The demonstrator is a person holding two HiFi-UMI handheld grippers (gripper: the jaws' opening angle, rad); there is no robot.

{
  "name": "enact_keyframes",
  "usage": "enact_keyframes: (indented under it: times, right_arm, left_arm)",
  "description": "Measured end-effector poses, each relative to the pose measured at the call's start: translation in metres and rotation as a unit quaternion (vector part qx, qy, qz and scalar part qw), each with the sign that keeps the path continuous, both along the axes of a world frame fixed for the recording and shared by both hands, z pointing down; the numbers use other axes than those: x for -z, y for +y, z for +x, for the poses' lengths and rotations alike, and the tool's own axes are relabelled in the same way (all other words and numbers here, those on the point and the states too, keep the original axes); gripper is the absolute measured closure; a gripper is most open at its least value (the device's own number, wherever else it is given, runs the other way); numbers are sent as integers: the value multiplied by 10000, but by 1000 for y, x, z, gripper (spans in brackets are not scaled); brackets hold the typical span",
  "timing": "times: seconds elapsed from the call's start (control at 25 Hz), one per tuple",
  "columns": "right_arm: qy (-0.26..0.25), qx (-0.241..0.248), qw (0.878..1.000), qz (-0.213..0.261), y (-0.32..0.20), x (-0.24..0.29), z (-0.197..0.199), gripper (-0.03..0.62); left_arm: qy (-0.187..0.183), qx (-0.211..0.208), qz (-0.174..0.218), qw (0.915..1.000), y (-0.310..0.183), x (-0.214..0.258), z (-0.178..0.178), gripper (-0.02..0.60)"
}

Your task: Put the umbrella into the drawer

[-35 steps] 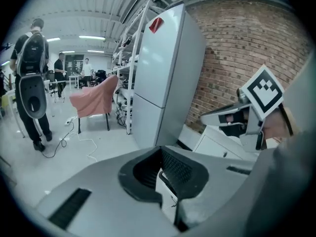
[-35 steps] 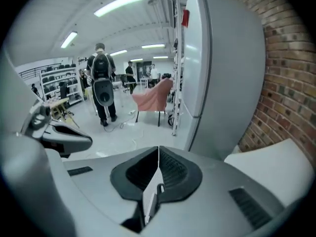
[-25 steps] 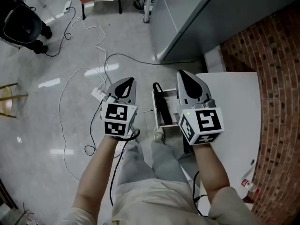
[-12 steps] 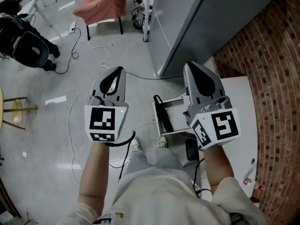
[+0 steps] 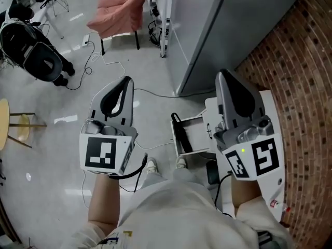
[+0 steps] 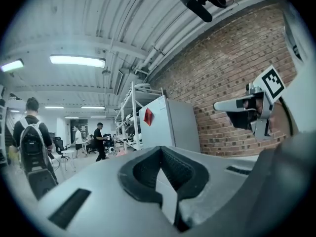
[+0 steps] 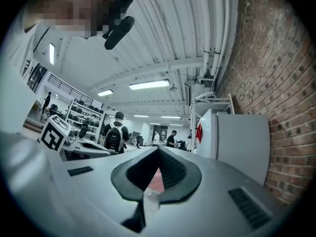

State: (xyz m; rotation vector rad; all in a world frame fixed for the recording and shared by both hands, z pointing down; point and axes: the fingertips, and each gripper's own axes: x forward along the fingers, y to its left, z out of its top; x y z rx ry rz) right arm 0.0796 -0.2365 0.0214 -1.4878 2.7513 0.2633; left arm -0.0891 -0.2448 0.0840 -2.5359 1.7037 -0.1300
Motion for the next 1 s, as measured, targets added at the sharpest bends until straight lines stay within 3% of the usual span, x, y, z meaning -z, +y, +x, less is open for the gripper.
enact_keyframes:
  times: [0.16,0.4,0.64,1.0]
  right_arm:
    - [-31,10,10000,-39,13,3,3,586]
    - [51,50,9999,108,40,15,1,586]
    - [67,301,9995,-42,65,1,-8,586]
    - [278,502,9968,-554,83,-36,-21,586]
  left_arm:
    - [239,20,155,9996,23,25,0,574]
    - [280,-134,282,9991,51,39,9,574]
    - [172,-226,261,9993,79,24,22,574]
    - [6,-324,-73,9994,97,-6,35,574]
